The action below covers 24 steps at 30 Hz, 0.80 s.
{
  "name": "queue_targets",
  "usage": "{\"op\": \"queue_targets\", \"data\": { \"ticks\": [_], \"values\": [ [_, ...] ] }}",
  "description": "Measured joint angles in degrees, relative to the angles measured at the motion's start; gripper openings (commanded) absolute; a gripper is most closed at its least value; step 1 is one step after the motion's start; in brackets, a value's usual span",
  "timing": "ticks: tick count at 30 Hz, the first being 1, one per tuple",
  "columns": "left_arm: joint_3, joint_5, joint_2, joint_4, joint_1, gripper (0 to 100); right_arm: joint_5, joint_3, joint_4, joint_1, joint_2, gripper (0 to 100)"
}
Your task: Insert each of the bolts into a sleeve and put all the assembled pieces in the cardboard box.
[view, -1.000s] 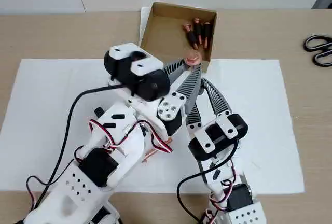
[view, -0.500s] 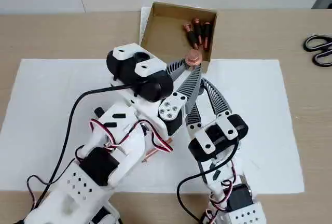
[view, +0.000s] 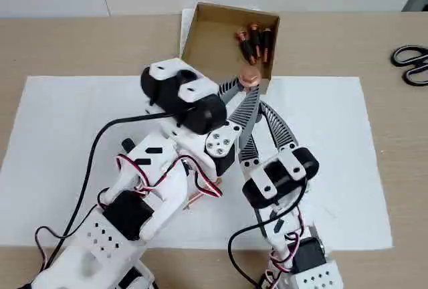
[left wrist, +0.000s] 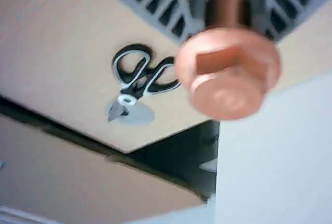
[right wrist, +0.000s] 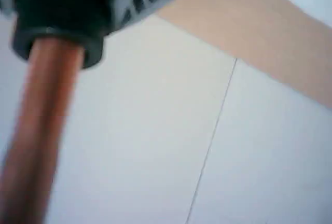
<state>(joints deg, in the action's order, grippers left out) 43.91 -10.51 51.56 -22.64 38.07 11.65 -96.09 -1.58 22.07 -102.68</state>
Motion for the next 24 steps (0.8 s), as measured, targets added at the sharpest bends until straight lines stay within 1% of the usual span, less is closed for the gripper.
{"op": "queue_targets", "data": {
  "ticks": [5,9,12,15,17,20,22,24],
  "values": [
    [0.2,0.6,-0.1,-5.4,0.0,1,0.0,0.0,0.0,0.1,-0.2,0.4],
    [0.2,0.6,-0.1,-6.4,0.1,1,0.0,0.0,0.0,0.1,-0.2,0.4],
    [0.2,0.6,-0.1,-7.6,0.1,7,0.0,0.0,0.0,0.1,-0.2,0.4],
    [-0.8,0.8,0.0,-12.7,-0.5,17,0.0,0.0,0.0,0.1,-0.2,0.4],
    [-1.4,0.8,0.0,-16.8,-1.3,22,0.0,0.0,0.0,-0.2,-0.2,0.4],
    [-2.2,1.1,0.0,-19.3,-2.0,22,0.0,0.0,0.0,-0.2,-0.2,0.4],
    [-2.3,0.8,0.0,-19.3,-2.7,22,0.0,0.0,0.0,0.0,-0.1,0.4],
    [-2.3,0.8,0.0,-17.6,-2.7,21,0.0,0.0,0.0,-0.1,-0.1,0.4]
  ]
}}
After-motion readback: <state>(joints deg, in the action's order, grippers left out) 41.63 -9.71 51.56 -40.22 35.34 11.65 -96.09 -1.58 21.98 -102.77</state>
